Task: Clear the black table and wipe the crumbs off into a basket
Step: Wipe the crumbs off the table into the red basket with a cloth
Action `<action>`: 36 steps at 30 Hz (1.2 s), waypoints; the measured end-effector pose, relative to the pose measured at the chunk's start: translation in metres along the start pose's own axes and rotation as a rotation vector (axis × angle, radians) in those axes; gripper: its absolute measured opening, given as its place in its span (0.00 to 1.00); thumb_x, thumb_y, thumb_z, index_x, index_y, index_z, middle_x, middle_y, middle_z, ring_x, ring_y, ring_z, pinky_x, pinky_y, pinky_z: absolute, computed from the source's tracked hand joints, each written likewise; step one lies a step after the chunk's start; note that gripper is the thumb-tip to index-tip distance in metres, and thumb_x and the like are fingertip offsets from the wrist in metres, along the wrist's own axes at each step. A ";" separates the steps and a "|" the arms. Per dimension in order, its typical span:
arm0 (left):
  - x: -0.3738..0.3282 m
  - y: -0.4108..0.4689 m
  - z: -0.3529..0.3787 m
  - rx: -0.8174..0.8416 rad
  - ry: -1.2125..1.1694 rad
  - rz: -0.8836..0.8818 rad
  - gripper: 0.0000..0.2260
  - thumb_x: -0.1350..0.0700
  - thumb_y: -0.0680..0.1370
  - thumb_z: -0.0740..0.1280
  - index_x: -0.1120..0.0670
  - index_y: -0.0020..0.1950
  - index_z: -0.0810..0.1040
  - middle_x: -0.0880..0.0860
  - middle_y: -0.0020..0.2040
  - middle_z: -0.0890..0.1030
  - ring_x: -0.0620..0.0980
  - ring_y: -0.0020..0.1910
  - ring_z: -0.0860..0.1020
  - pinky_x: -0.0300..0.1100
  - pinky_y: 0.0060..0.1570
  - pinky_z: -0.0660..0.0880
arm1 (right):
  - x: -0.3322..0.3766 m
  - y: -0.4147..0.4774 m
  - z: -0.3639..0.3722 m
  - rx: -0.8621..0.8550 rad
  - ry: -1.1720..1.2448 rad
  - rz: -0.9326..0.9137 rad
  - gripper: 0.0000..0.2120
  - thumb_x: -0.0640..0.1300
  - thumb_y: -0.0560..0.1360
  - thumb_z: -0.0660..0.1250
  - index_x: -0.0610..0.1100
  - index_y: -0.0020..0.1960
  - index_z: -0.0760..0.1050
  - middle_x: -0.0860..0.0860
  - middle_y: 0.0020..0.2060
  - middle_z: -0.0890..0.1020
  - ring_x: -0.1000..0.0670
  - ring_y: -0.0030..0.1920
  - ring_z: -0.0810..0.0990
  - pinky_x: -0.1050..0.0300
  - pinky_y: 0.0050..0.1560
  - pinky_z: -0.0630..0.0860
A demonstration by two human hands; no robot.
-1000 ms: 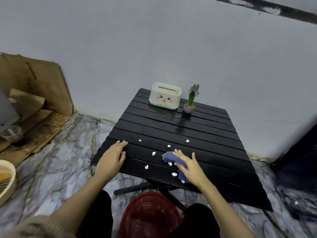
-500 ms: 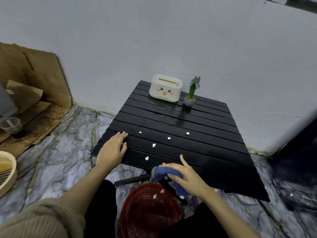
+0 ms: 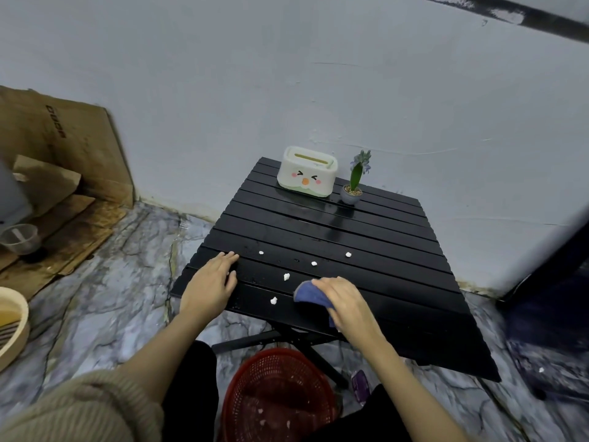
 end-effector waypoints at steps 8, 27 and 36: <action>0.002 0.002 0.002 0.007 0.019 0.000 0.18 0.55 0.79 0.55 0.54 0.69 0.66 0.52 0.71 0.68 0.49 0.73 0.61 0.45 0.71 0.61 | 0.060 -0.021 0.009 0.013 0.151 -0.183 0.22 0.37 0.70 0.58 0.44 0.64 0.68 0.46 0.56 0.80 0.54 0.60 0.70 0.60 0.72 0.54; -0.003 0.000 -0.002 -0.006 0.019 -0.001 0.18 0.57 0.78 0.56 0.55 0.69 0.66 0.53 0.71 0.69 0.49 0.73 0.62 0.45 0.70 0.62 | 0.002 -0.045 0.003 0.000 0.163 0.075 0.25 0.35 0.69 0.56 0.49 0.64 0.66 0.51 0.59 0.76 0.57 0.61 0.68 0.69 0.71 0.50; 0.000 0.016 -0.003 -0.007 0.085 -0.018 0.16 0.58 0.76 0.59 0.55 0.64 0.72 0.53 0.61 0.77 0.53 0.56 0.73 0.47 0.56 0.72 | -0.045 -0.003 -0.039 -0.156 0.301 0.200 0.22 0.28 0.71 0.61 0.45 0.62 0.71 0.55 0.56 0.75 0.58 0.58 0.72 0.74 0.61 0.61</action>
Point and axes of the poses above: each hand's wrist, its own y-axis towards the middle knuckle, its own z-axis out of the palm, x = y × z, the point moved 7 cm from there along y, towards the middle knuckle
